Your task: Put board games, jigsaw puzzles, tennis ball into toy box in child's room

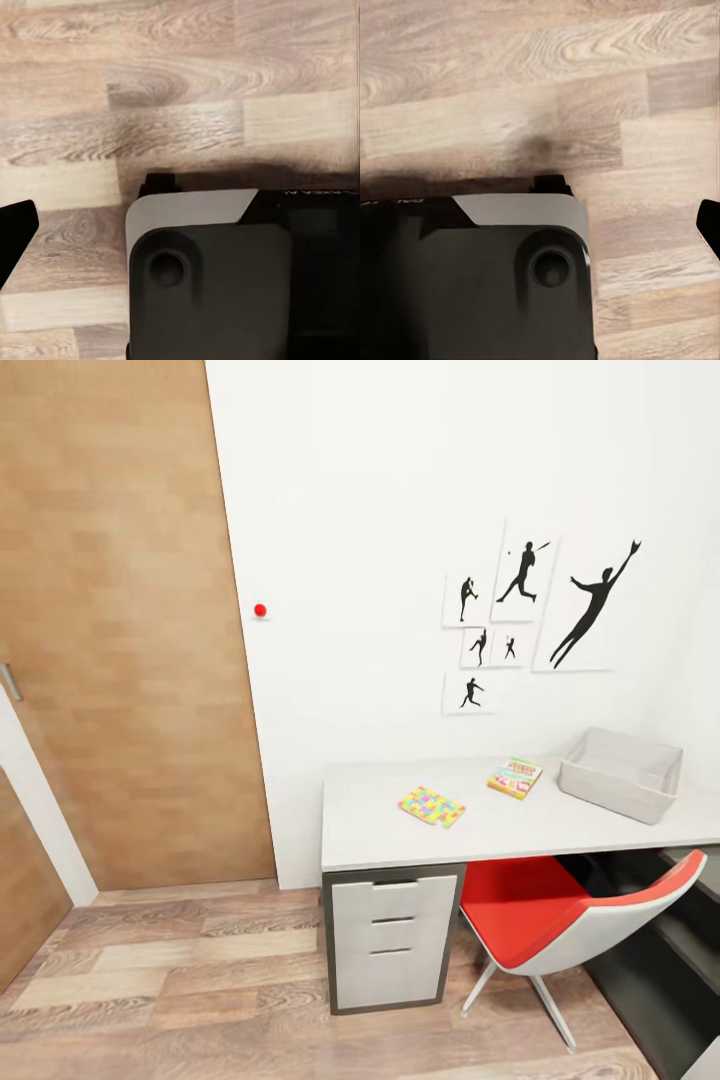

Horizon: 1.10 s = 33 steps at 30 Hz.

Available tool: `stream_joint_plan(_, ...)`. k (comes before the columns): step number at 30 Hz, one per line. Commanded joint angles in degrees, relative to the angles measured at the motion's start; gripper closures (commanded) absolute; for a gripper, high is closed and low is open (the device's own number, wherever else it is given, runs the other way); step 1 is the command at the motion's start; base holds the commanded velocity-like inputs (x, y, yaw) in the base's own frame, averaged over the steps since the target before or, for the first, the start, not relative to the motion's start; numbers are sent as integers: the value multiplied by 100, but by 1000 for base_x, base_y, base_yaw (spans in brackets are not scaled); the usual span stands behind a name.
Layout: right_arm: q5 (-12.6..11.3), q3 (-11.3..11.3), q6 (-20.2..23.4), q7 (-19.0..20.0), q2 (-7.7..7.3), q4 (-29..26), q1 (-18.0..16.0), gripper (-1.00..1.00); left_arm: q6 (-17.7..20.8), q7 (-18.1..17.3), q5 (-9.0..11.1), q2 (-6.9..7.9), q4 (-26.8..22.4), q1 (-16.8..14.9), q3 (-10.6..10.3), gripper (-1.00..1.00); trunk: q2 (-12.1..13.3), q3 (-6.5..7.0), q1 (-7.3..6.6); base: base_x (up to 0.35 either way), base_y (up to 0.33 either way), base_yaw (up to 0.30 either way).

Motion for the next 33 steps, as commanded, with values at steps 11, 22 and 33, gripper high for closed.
stream_joint_plan(11,-559,-39,918,-28,-59,-211,-1008,-100,620,-299,107,210,-23,-1098,68,-100,438,190,-242,0,0,0)
stream_joint_plan(22,-834,-66,1430,-36,-23,-725,-1334,-100,993,-1769,216,733,-32,-1949,188,-100,879,387,-484,0,0,0)
stream_joint_plan(33,-862,-56,1473,-23,-5,-916,-1356,-100,957,-2460,242,1217,-33,-2102,419,-100,1320,585,-725,0,0,-139)
